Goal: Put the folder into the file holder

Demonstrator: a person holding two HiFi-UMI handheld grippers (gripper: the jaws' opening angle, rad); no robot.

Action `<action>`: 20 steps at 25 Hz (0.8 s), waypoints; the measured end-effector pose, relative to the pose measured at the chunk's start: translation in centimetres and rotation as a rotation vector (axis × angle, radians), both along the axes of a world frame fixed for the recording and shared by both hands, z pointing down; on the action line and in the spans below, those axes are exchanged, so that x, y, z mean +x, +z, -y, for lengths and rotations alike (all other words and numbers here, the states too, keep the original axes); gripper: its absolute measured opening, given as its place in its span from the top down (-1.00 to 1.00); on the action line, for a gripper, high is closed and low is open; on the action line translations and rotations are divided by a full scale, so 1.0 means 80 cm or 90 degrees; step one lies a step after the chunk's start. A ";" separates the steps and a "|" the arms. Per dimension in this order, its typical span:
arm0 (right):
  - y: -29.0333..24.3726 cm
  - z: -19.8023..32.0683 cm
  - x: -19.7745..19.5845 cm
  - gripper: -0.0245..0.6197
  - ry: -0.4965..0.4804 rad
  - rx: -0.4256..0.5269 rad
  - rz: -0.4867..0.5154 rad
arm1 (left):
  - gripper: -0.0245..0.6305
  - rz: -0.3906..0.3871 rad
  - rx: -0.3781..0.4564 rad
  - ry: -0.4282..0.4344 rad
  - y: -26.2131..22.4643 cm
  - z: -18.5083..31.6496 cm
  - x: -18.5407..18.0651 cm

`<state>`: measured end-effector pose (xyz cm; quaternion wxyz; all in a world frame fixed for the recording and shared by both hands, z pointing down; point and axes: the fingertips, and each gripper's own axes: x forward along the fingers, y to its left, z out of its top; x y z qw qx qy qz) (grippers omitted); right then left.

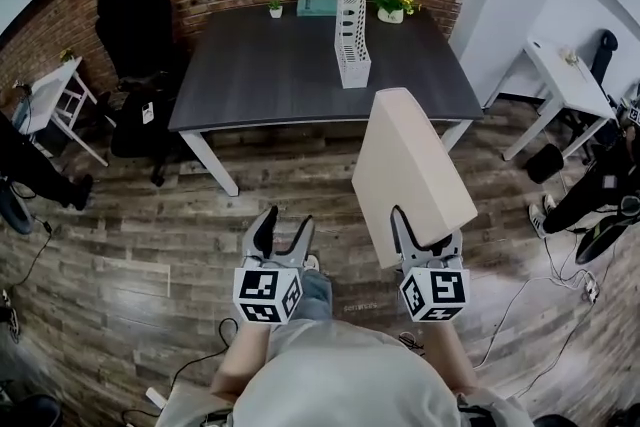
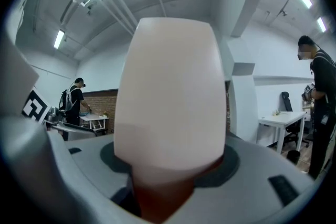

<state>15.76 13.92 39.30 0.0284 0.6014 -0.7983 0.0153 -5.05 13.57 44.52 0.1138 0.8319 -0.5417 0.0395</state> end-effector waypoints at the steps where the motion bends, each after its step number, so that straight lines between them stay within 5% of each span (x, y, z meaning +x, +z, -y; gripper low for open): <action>1: -0.001 0.014 -0.001 0.03 0.004 0.000 -0.001 | 0.07 0.001 0.001 0.004 -0.001 0.014 -0.001; 10: -0.021 0.127 -0.021 0.03 0.022 0.004 0.001 | -0.26 -0.009 -0.003 0.016 -0.015 0.132 -0.027; 20: -0.032 0.239 -0.037 0.03 0.059 0.015 0.012 | -0.31 -0.007 0.002 0.047 -0.022 0.253 -0.050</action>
